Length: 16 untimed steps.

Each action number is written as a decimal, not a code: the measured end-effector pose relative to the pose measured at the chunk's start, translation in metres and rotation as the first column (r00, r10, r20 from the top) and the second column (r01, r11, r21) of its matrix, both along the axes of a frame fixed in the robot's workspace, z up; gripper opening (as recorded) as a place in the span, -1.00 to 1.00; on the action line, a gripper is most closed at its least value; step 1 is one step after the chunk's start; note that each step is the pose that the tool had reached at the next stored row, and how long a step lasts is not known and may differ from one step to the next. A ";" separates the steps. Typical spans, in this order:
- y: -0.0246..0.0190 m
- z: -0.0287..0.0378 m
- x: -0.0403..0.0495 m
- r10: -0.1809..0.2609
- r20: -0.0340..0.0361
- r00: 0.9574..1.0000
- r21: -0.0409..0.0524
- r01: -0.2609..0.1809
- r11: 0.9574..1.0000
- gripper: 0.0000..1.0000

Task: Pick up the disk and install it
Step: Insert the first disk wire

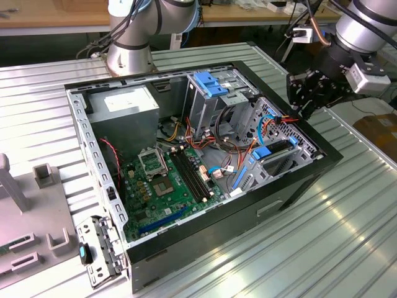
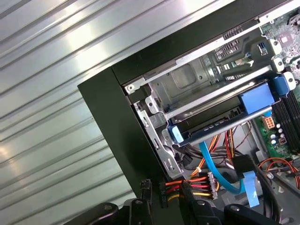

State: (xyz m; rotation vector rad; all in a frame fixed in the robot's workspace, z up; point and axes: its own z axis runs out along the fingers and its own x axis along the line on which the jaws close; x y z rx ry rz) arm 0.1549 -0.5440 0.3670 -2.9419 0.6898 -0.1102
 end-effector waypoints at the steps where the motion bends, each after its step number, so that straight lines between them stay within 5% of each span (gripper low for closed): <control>1: 0.0001 -0.0003 -0.0001 0.000 0.000 1.000 0.000 0.000 1.000 -0.26; 5: 0.0000 -0.0013 -0.0001 0.025 0.004 1.000 -0.002 -0.025 1.000 -0.26; 10: 0.0007 -0.0013 -0.0001 0.034 0.010 0.999 -0.030 -0.033 0.999 -0.26; 14: 0.0027 -0.0013 -0.0001 0.034 0.010 0.999 -0.037 -0.033 0.999 -0.26; 15: 0.0051 -0.0013 -0.0001 0.034 0.010 0.999 -0.041 -0.033 0.999 -0.26; 16: 0.0095 -0.0014 -0.0001 0.034 0.010 0.999 -0.060 -0.033 0.998 -0.26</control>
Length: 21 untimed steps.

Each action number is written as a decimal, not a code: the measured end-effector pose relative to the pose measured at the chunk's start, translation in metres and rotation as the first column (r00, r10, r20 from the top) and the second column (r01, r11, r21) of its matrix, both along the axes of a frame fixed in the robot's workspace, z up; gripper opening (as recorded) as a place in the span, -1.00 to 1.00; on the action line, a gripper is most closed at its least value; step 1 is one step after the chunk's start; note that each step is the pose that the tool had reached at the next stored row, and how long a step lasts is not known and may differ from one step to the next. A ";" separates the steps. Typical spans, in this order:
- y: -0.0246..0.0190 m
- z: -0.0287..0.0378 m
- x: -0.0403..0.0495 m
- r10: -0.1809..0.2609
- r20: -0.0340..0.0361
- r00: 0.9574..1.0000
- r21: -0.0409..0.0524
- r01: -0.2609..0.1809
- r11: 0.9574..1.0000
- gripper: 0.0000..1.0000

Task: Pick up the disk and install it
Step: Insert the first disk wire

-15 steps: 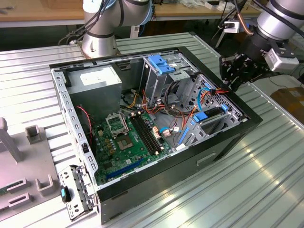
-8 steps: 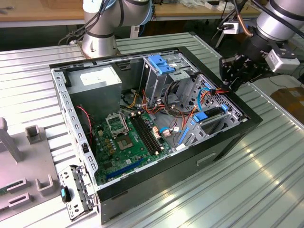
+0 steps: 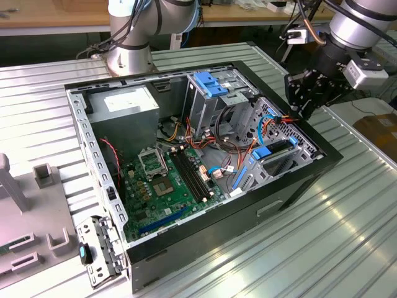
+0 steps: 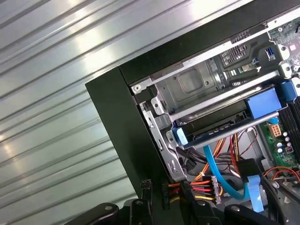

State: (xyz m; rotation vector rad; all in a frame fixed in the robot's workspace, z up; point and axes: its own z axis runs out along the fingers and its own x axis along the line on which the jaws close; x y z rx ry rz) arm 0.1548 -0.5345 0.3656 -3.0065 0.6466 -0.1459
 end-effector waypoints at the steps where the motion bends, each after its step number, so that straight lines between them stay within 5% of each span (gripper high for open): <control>1: 0.0005 0.0000 0.0000 0.000 0.000 1.000 -0.024 0.000 1.000 -0.26; 4: 0.0044 -0.0002 0.0000 0.000 0.000 1.000 -0.027 0.000 1.000 -0.26; 9: 0.0048 -0.0003 0.0000 0.000 0.000 1.000 -0.027 0.000 1.000 -0.26; 11: 0.0047 -0.0005 0.0000 0.000 0.000 1.000 -0.027 0.000 1.000 -0.56; 16: 0.0047 0.0001 0.0000 0.000 0.000 1.000 -0.027 0.000 1.000 -0.67; 18: 0.0047 0.0078 0.0001 0.000 -0.003 1.000 -0.027 0.000 1.000 -0.67; 21: 0.0050 0.0097 0.0001 -0.016 -0.003 1.000 -0.028 0.016 0.999 -0.67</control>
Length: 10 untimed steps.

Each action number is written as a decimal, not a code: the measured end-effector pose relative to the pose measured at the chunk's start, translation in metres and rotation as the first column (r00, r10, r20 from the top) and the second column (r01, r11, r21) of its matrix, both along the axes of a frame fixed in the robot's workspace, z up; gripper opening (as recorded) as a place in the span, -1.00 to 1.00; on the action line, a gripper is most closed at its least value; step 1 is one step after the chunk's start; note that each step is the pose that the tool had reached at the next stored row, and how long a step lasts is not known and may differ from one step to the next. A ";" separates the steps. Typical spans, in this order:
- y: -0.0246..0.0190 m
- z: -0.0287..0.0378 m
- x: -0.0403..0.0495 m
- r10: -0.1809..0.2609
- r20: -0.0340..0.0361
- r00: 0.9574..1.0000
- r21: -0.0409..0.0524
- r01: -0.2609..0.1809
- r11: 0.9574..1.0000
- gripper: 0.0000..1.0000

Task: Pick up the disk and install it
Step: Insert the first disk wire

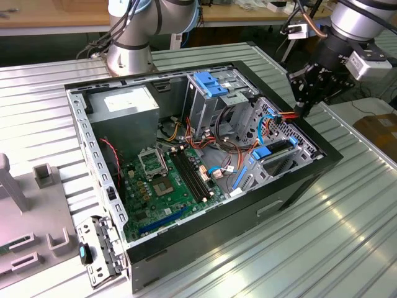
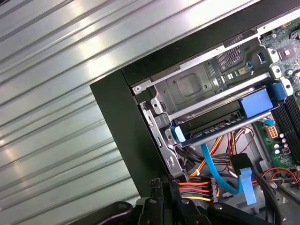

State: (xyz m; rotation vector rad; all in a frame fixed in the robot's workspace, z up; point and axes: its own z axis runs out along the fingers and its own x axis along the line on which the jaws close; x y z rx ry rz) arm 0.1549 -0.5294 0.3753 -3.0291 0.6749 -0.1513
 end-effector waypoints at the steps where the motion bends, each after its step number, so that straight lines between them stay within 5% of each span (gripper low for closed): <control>1: 0.0001 0.0001 0.0000 -0.015 0.000 1.000 0.000 0.015 1.000 -0.67; 6: 0.0000 0.0001 0.0000 -0.125 -0.002 0.992 -0.001 0.125 0.992 -0.67; 9: 0.0001 0.0000 0.0000 -0.127 -0.002 0.992 -0.001 0.127 0.992 -0.67; 10: 0.0001 -0.0001 0.0000 -0.149 -0.002 0.989 -0.001 0.149 0.989 -0.67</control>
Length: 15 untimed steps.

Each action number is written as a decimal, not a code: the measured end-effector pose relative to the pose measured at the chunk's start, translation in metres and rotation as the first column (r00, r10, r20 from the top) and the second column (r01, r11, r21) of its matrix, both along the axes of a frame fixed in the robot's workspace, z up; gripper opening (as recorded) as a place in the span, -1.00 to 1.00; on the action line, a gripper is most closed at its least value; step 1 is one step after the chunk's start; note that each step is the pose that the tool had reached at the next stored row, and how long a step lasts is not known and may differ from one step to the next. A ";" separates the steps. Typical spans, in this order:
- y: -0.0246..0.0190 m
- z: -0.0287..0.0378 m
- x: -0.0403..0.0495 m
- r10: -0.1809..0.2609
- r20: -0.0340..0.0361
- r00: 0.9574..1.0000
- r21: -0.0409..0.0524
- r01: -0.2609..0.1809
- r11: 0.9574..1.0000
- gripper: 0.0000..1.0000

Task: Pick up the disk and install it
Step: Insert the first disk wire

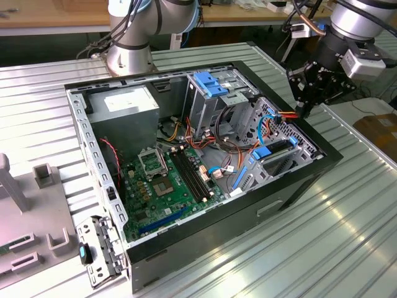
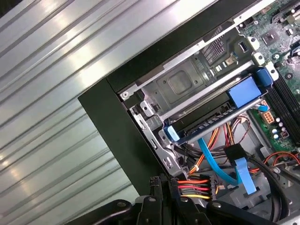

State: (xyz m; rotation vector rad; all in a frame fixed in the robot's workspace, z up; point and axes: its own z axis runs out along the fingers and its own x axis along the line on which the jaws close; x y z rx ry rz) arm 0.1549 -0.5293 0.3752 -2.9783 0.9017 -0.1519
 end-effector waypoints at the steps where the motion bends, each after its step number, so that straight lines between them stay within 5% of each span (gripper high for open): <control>1: -0.0001 0.0001 0.0000 -0.041 0.000 0.999 0.000 0.041 0.999 -0.67; 8: -0.0001 0.0001 -0.0067 -0.117 0.000 0.993 0.000 0.117 0.993 -0.67; 13: -0.0001 -0.0002 -0.0076 -0.210 0.000 0.978 0.000 0.210 0.978 -0.67; 15: -0.0001 -0.0002 -0.0075 -0.225 0.000 0.974 0.000 0.225 0.974 -0.67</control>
